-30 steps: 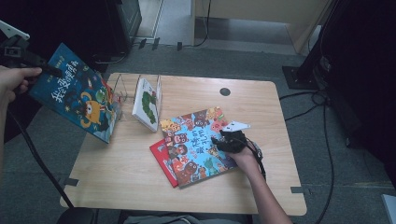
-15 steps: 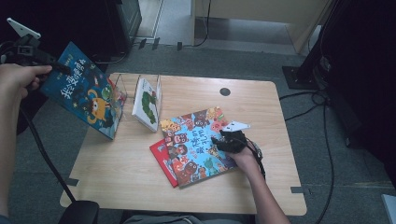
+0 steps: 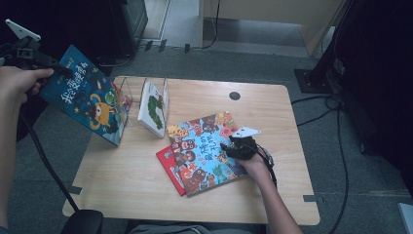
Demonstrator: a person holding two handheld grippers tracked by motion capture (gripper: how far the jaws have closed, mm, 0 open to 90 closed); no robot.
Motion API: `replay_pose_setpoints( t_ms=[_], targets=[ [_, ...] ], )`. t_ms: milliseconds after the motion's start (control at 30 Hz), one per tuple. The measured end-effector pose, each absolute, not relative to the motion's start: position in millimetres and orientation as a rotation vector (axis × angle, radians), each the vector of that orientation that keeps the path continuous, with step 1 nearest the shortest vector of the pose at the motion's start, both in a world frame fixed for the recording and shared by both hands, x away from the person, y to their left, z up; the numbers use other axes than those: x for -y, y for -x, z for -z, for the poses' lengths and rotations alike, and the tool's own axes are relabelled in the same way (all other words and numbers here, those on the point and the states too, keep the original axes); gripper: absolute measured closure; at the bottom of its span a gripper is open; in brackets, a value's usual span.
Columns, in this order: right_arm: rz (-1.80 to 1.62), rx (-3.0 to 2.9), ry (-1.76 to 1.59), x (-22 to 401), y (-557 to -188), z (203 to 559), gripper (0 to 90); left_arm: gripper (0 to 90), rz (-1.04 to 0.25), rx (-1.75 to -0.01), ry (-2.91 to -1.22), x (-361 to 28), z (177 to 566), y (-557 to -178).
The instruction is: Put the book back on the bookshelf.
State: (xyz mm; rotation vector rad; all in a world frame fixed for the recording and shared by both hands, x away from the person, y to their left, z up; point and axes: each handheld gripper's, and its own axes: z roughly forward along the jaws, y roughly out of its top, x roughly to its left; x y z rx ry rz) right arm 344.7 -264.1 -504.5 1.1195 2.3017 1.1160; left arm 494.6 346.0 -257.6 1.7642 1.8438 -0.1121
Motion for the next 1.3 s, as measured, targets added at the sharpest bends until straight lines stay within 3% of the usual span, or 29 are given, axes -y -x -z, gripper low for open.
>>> replay_pose_setpoints(
  t_ms=[100, 267, 967, 1300],
  targets=[
    [-1.117, -2.301, -1.120, 264.1, -344.7, 504.6, 46.0, 61.9, 0.126, -1.824, -1.742, -347.3, 256.7, -493.8],
    [-1.118, -2.301, -1.120, 264.2, -344.7, 504.6, 46.0, 57.2, 0.123, -1.817, -1.689, -356.1, 250.3, -488.5],
    [-1.120, -2.307, -1.118, 264.4, -345.0, 504.5, 45.2, 50.0, 0.056, -1.783, -1.738, -356.0, 201.8, -442.6],
    [-1.122, -2.313, -1.113, 264.2, -344.8, 504.4, 44.6, 45.3, 0.006, -1.688, -1.824, -321.8, 193.5, -420.2]
  ],
)
